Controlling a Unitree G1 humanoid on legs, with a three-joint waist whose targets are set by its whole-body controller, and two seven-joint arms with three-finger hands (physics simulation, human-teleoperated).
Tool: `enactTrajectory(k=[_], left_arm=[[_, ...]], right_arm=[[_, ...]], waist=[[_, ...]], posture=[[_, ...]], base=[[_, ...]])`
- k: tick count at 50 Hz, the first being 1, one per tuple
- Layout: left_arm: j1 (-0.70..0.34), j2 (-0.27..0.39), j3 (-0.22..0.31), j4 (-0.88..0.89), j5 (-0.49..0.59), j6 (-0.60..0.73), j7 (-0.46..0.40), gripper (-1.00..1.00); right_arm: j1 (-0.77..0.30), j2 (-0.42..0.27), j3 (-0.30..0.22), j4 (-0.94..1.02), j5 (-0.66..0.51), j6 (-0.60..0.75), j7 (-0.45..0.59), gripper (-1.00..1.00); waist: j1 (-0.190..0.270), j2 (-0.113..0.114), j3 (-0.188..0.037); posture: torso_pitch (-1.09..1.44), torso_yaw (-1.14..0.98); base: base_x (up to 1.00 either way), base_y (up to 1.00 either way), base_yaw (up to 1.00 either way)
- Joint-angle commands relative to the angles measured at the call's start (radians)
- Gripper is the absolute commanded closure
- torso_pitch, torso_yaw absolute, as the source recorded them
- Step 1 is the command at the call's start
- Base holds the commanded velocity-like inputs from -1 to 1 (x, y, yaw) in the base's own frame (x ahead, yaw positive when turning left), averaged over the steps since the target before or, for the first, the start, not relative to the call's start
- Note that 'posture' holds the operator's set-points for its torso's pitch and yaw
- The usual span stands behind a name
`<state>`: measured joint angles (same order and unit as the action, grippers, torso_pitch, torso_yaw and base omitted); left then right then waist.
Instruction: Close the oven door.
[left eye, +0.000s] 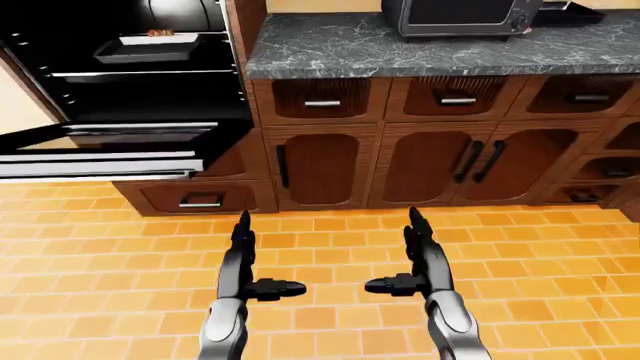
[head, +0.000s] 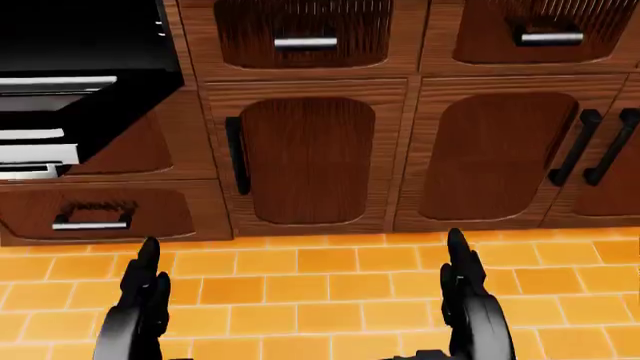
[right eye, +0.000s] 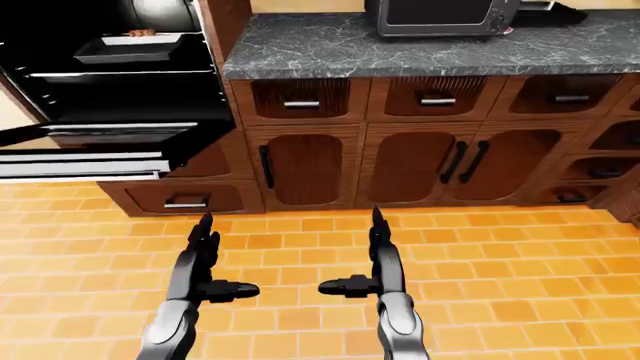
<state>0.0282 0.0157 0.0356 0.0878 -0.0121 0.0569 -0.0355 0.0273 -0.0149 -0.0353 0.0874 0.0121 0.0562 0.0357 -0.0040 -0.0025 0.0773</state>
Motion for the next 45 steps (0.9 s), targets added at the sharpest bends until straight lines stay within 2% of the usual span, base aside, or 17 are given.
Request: enactTrajectory(k=[1,3,4,5,7,12,14,17,19,23,28,30,33,34,39,43,45], left_arm=[[-0.032,0.025,0.010,-0.027,-0.008,-0.124,-0.046,-1.00],[-0.074,0.039,0.043,0.100,0.002,-0.203,-0.037,-1.00],[-0.082,0.049,0.056,0.083,-0.011,-0.169,-0.045,-1.00],[-0.100,0.058,0.074,0.150,-0.010,-0.212,-0.039,-1.00],[-0.135,0.083,0.103,0.222,-0.029,-0.247,-0.044,-1.00],[-0.317,0.199,0.177,0.759,-0.060,-0.563,-0.043,-1.00],[-0.407,0.255,0.191,1.053,-0.070,-0.724,-0.042,-1.00],[-0.429,0.290,0.182,1.217,-0.068,-0.802,-0.026,-1.00],[-0.412,0.298,0.188,1.249,-0.064,-0.811,-0.019,-1.00],[-0.356,0.296,0.216,1.282,-0.036,-0.792,0.012,-1.00],[-0.257,0.270,0.286,1.297,-0.012,-0.707,-0.050,-1.00],[-0.212,0.269,0.280,1.301,0.058,-0.738,0.025,-1.00],[-0.167,0.256,0.289,1.303,0.129,-0.733,0.067,-1.00],[-0.082,0.265,0.302,1.311,0.190,-0.579,0.179,-1.00],[-0.068,0.264,0.377,1.307,0.271,-0.561,0.189,-1.00],[-0.065,0.262,0.394,1.306,0.289,-0.562,0.193,-1.00],[-0.059,0.266,0.378,1.307,0.325,-0.567,0.232,-1.00]], right_arm=[[-0.037,-0.016,-0.015,-0.083,0.009,-0.062,0.010,-1.00],[-0.045,-0.021,-0.026,-0.076,0.017,-0.063,0.019,-1.00],[-0.050,-0.026,-0.033,-0.064,0.019,-0.072,0.025,-1.00],[-0.061,-0.033,-0.045,-0.040,0.024,-0.082,0.031,-1.00],[-0.075,-0.047,-0.069,0.004,0.035,-0.101,0.039,-1.00],[-0.171,-0.138,-0.157,0.297,0.061,-0.250,0.085,-1.00],[-0.264,-0.197,-0.197,0.594,0.079,-0.403,0.105,-1.00],[-0.406,-0.281,-0.226,1.076,0.109,-0.658,0.115,-1.00],[-0.422,-0.316,-0.231,1.216,0.136,-0.720,0.124,-1.00],[-0.359,-0.320,-0.237,1.275,0.130,-0.720,0.091,-1.00],[-0.256,-0.296,-0.279,1.296,0.088,-0.673,0.055,-1.00],[-0.197,-0.282,-0.296,1.302,0.056,-0.653,0.061,-1.00],[-0.154,-0.271,-0.327,1.303,0.008,-0.629,0.038,-1.00],[-0.066,-0.271,-0.331,1.310,-0.057,-0.575,-0.048,-1.00],[-0.056,-0.265,-0.392,1.306,-0.134,-0.562,-0.063,-1.00],[-0.051,-0.267,-0.404,1.306,-0.163,-0.561,-0.074,-1.00],[-0.042,-0.270,-0.398,1.306,-0.189,-0.564,-0.099,-1.00]], waist=[[-0.002,-0.008,-0.001],[0.009,-0.002,-0.059],[0.009,-0.003,-0.051],[0.009,-0.005,-0.018],[0.007,-0.006,-0.068],[0.009,-0.006,-0.077],[0.008,-0.005,-0.079],[0.001,-0.002,-0.090],[-0.003,-0.001,-0.095],[0.001,-0.001,-0.094],[-0.002,0.000,-0.084],[-0.002,-0.001,-0.079],[-0.001,-0.003,-0.068],[-0.001,-0.004,-0.065],[-0.004,-0.001,-0.049],[-0.005,0.001,-0.039],[-0.004,0.001,-0.040]], posture=[[0.00,0.00],[0.00,0.00],[0.00,0.00],[0.00,0.00],[0.00,0.00],[0.00,0.00],[0.00,0.00],[0.00,0.00],[0.00,0.00],[0.00,0.00],[0.00,0.00],[0.00,0.00],[0.00,0.00],[0.00,0.00],[0.00,0.00],[0.00,0.00],[0.00,0.00]], base=[[0.00,0.00,0.00],[0.00,0.00,0.00],[0.00,0.00,0.00],[0.00,0.00,0.00],[0.00,0.00,0.00],[0.00,0.00,0.00],[0.00,0.00,0.00],[0.00,0.00,0.00],[0.00,0.00,0.00],[0.00,0.00,0.00],[0.00,0.00,0.00],[0.00,0.00,0.00],[0.00,0.00,0.00],[0.00,0.00,0.00],[0.00,0.00,0.00],[0.00,0.00,0.00],[0.00,0.00,0.00]])
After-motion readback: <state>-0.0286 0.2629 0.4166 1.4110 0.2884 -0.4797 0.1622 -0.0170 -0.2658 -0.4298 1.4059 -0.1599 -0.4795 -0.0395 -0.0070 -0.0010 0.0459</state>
